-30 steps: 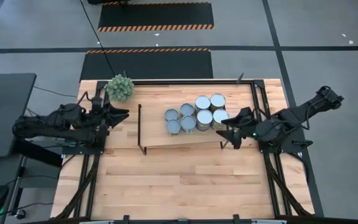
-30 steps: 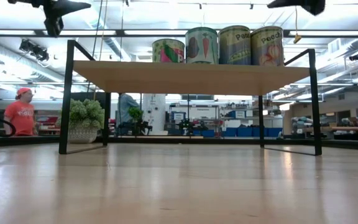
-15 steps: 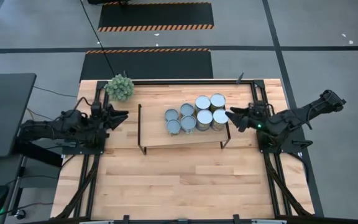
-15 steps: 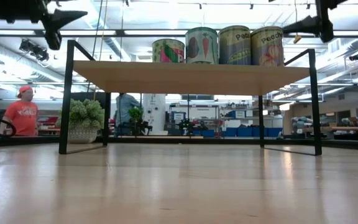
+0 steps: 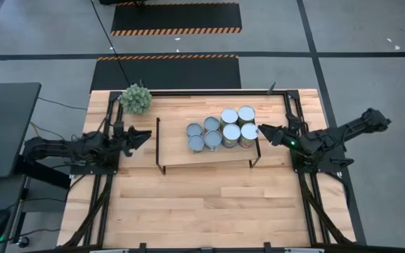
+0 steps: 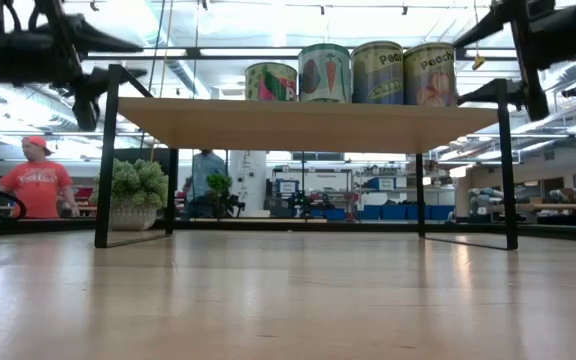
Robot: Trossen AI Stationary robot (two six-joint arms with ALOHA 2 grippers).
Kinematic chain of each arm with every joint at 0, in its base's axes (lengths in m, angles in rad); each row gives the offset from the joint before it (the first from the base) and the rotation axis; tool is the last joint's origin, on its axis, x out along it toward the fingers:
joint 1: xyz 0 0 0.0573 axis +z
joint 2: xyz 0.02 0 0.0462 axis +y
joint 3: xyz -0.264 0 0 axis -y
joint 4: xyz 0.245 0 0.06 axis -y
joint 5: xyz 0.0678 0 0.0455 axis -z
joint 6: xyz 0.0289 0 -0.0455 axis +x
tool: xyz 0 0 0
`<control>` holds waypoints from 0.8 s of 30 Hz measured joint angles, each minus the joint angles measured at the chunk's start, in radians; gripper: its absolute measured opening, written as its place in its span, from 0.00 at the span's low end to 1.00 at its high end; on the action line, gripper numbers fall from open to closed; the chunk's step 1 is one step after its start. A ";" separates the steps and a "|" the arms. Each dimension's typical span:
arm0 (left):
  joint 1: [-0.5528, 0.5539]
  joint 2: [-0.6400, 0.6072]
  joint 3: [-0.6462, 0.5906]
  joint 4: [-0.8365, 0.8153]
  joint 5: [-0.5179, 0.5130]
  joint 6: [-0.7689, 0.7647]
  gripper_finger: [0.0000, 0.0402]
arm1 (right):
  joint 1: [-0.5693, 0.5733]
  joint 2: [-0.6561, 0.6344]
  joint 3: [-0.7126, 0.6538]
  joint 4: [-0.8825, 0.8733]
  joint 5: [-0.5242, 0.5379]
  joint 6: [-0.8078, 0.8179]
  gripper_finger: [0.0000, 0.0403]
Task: Pick and place cans onto a shelf
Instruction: Return to Home Position
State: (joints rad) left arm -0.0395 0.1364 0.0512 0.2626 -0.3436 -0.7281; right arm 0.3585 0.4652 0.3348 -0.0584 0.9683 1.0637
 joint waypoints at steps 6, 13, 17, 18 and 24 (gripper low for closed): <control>0.000 0.000 -0.042 -0.012 -0.088 -0.058 0.35 | -0.003 -0.095 -0.084 0.052 -0.086 0.002 0.86; 0.000 -0.001 -0.042 -0.059 -0.204 -0.047 0.35 | -0.003 -0.286 -0.151 0.044 -0.095 -0.098 0.86; 0.000 -0.001 -0.042 -0.092 -0.198 -0.073 0.35 | -0.003 -0.392 -0.213 0.040 -0.104 -0.085 0.86; 0.000 -0.001 -0.043 -0.093 -0.190 -0.078 0.35 | -0.003 -0.409 -0.222 0.042 -0.105 -0.079 0.86; -0.038 -0.002 -0.043 -0.041 -0.167 -0.044 0.35 | -0.004 -0.442 -0.207 0.052 -0.094 -0.168 0.86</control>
State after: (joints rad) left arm -0.0774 0.1347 0.0082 0.2221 -0.5107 -0.7717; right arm 0.3550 0.0227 0.1276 -0.0062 0.8744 0.8962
